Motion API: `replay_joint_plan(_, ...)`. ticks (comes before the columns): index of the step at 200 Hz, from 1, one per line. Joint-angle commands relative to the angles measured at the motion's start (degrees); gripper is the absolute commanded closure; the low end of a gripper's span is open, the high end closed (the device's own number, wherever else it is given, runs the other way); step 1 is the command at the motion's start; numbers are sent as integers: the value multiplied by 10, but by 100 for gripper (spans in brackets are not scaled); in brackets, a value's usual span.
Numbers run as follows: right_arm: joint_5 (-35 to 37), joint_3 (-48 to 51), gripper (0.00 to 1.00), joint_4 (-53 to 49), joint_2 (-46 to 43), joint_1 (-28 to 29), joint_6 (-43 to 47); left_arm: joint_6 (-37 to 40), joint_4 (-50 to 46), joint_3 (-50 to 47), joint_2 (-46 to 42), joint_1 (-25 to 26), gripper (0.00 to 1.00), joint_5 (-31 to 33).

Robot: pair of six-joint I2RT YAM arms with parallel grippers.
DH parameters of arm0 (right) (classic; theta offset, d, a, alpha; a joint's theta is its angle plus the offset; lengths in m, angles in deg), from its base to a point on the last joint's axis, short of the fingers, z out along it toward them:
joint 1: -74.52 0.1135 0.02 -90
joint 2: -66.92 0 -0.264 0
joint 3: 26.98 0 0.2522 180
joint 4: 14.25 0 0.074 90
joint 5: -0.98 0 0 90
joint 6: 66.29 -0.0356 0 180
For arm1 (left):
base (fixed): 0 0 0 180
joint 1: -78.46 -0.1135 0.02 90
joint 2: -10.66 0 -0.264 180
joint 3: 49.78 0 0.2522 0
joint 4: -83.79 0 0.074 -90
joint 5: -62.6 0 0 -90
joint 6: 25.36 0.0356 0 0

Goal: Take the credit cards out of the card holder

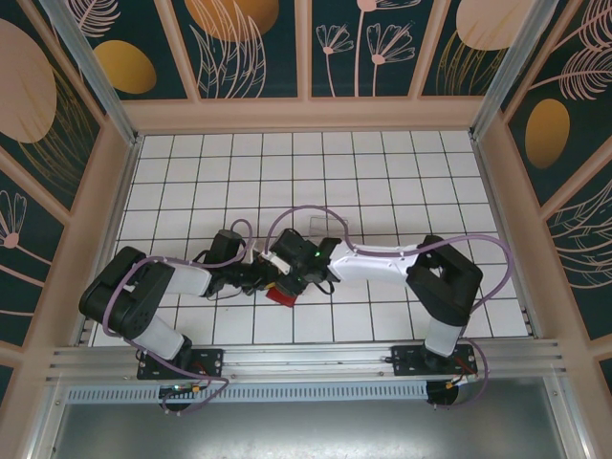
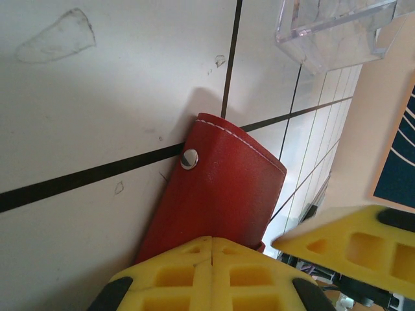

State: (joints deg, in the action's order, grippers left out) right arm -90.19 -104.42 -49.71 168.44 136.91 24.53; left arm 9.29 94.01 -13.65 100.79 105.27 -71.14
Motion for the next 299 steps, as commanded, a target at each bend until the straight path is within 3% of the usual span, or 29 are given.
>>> replay_joint_plan(1,39,-20,59,-47,14,4,-11,17,-27,-20,23,4,96,24)
replay_joint_plan(128,43,-30,50,-81,64,22,5,23,-31,-16,35,4,97,26)
replay_joint_plan(191,77,-39,70,-80,48,26,-13,31,-50,-11,37,4,96,42)
replay_joint_plan(242,88,-15,78,-64,-9,25,-23,37,-50,-24,56,4,96,44)
replay_joint_plan(299,83,18,81,-61,-65,18,-32,36,-53,-30,65,4,96,52)
